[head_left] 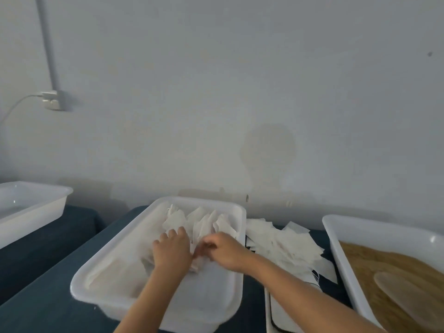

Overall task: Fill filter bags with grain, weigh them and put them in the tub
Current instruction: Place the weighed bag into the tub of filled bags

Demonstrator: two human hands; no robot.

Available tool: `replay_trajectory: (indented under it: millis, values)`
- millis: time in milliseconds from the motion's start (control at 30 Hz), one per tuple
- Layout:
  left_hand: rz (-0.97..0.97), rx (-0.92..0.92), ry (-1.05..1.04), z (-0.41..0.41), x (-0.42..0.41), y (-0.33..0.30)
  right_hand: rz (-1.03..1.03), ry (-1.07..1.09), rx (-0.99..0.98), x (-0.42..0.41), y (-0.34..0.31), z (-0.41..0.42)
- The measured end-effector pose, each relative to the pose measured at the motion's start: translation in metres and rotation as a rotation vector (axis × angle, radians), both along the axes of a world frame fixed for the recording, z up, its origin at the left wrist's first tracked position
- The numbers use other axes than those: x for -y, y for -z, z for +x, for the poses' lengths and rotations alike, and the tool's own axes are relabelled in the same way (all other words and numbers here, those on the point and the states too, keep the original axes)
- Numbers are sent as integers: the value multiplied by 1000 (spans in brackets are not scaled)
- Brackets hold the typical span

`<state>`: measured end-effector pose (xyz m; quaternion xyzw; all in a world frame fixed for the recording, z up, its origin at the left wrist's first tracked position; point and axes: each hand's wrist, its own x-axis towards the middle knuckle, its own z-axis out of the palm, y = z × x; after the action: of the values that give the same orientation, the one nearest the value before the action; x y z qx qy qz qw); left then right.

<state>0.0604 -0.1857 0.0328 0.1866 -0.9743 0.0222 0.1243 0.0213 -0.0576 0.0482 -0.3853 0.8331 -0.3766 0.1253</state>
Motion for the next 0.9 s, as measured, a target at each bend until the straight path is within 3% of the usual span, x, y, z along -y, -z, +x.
replay_trajectory:
  millis: [200,367,700,900]
  values:
    - [182,-113,241,-26,-70,-15,-195,479,-97,-97,-10,-51]
    - [246,-128,321,-36,-112,0,82,746,-147,-156,21,-93]
    - [163,-171,341,-44,-120,26,574,632,-104,-163,46,-114]
    - [234,-183,330,-45,-118,26,584,639,-173,-162,55,-114]
